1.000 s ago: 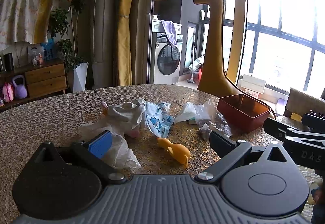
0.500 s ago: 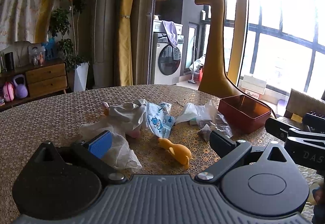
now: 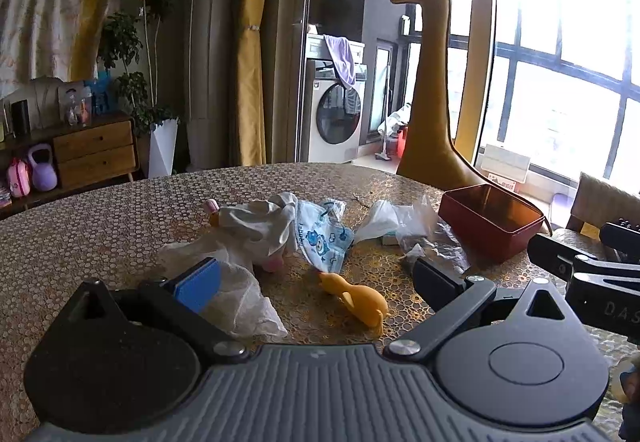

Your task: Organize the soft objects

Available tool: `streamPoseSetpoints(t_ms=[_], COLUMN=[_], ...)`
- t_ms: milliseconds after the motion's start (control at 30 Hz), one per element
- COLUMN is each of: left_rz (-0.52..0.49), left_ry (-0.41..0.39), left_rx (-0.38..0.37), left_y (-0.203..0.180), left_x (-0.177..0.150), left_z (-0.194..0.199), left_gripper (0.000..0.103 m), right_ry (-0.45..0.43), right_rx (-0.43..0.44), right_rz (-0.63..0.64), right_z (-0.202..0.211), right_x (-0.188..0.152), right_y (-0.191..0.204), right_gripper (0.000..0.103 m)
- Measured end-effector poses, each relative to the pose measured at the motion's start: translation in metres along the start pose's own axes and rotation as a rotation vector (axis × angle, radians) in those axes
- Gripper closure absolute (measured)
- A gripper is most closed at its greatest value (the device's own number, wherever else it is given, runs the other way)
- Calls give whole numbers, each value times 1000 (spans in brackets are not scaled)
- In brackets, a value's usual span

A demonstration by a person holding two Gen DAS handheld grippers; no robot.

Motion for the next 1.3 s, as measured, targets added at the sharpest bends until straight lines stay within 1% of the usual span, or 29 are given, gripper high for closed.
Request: streamPoseSetpoints(t_ms=[233, 367, 533, 667, 767, 833, 1067, 1200, 1300], left_rz=[18, 34, 56, 56, 39, 17, 42, 87, 87], left_ry=[73, 130, 181, 223, 239, 257, 341, 367, 381], left_rx=[22, 49, 95, 110, 130, 159, 212, 243, 248], left_y=[17, 34, 59, 76, 84, 86, 99, 109, 110], left_x=[-4, -9, -12, -11, -11, -13, -29, -34, -37], left_z=[-31, -57, -91, -121, -142, -156, -201, -220, -229], left_gripper=[0, 0, 0, 0, 0, 0, 0, 0, 0], right_ry=[44, 106, 172, 237, 297, 337, 485, 523, 539], right_rx=[54, 101, 176, 233, 267, 283, 296, 286, 281], right_rz=[26, 38, 105, 148, 160, 163, 128, 130, 131], right_z=[-30, -54, -88, -111, -128, -139, -169, -180, -185], right_x=[-1, -3, -9, -17, -23, -28, -54, -63, -68], right_y=[4, 9, 25, 41, 51, 56, 61, 63, 64], right_gripper=[3, 5, 7, 10, 11, 12, 20, 23, 24])
Point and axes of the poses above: each gripper's, at about its wrist camera, not at the fingertips, and z roughly against the way its jaws point, y to its left, x to its top, the point moved 5 cm from there along -z, roughly the way its jaws point, and after that the axes turned 2 degrees about -z, right-handed, at the moved point
